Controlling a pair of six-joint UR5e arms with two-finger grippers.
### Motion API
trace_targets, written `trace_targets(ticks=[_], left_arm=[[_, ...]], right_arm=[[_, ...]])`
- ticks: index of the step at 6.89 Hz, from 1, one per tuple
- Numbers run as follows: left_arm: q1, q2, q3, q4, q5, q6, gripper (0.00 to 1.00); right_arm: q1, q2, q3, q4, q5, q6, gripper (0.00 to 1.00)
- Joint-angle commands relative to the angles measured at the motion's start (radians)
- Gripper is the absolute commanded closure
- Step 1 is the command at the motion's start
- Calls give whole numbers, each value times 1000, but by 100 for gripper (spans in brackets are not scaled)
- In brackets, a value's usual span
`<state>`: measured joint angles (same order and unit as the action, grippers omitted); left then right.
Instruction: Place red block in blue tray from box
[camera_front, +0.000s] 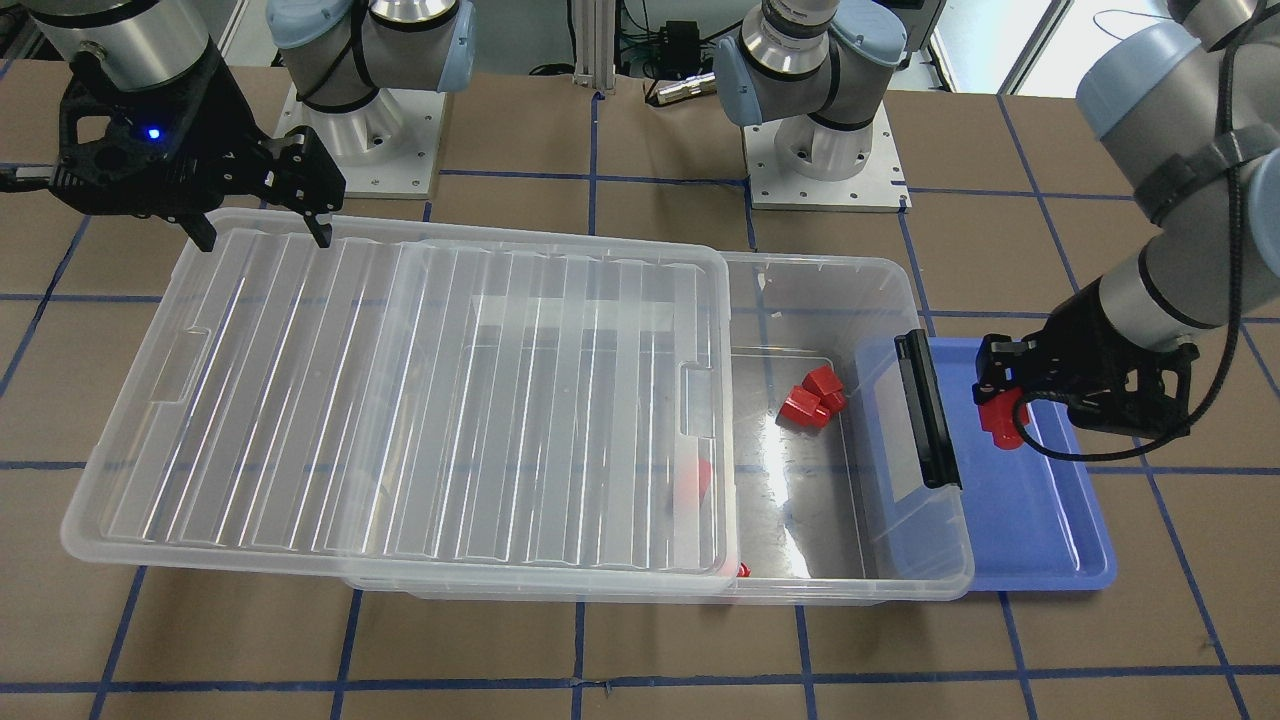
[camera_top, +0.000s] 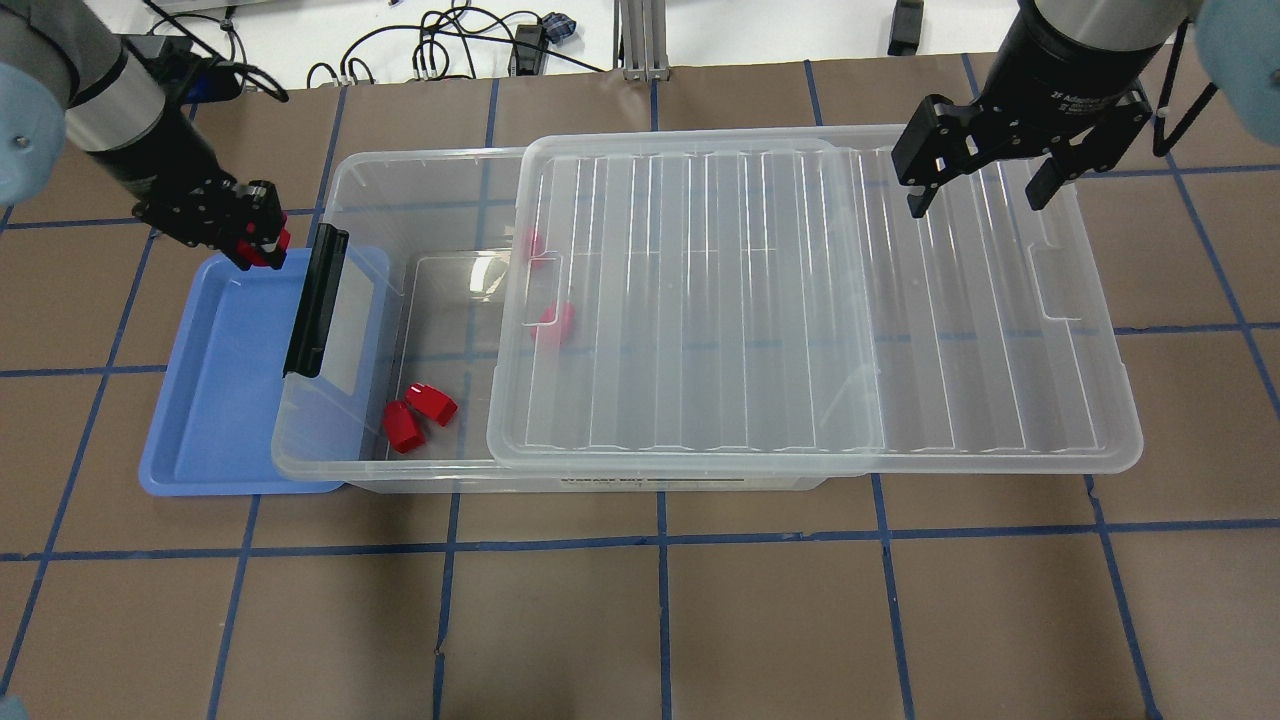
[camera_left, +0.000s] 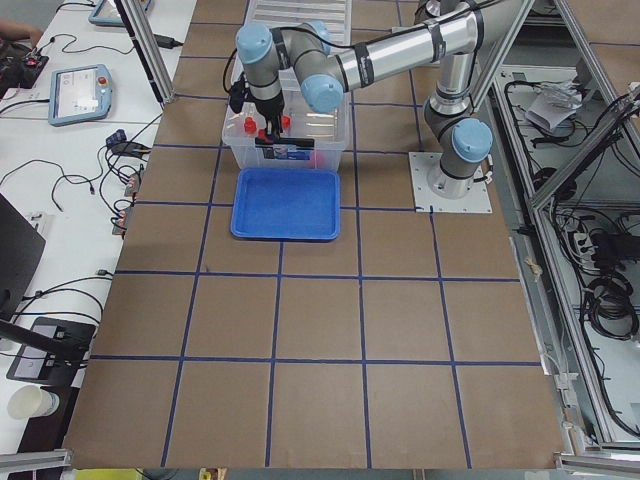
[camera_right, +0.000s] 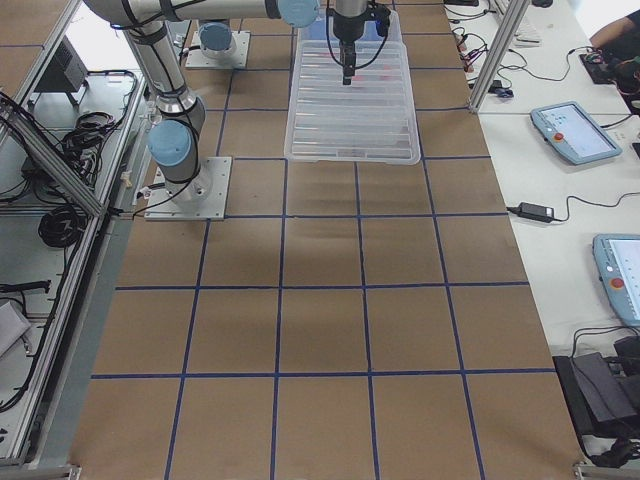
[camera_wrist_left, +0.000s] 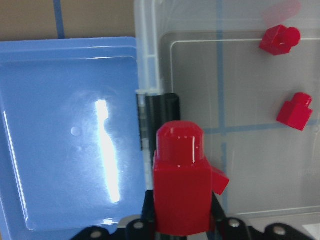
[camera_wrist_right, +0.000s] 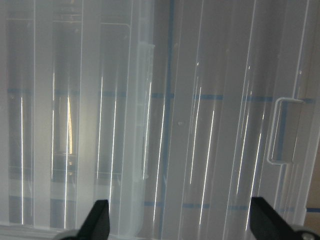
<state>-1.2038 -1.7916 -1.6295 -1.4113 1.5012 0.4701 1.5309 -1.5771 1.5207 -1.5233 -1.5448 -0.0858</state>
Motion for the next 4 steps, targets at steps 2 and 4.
trace_targets(ticks=[2,4], left_arm=[[130,-52,-235,320,1,118,100],[130,-87,-297,440,4,113,86]], right_arm=[[0,0,1,0,-1,0,0],[0,0,-1,-1,0,-3,0]])
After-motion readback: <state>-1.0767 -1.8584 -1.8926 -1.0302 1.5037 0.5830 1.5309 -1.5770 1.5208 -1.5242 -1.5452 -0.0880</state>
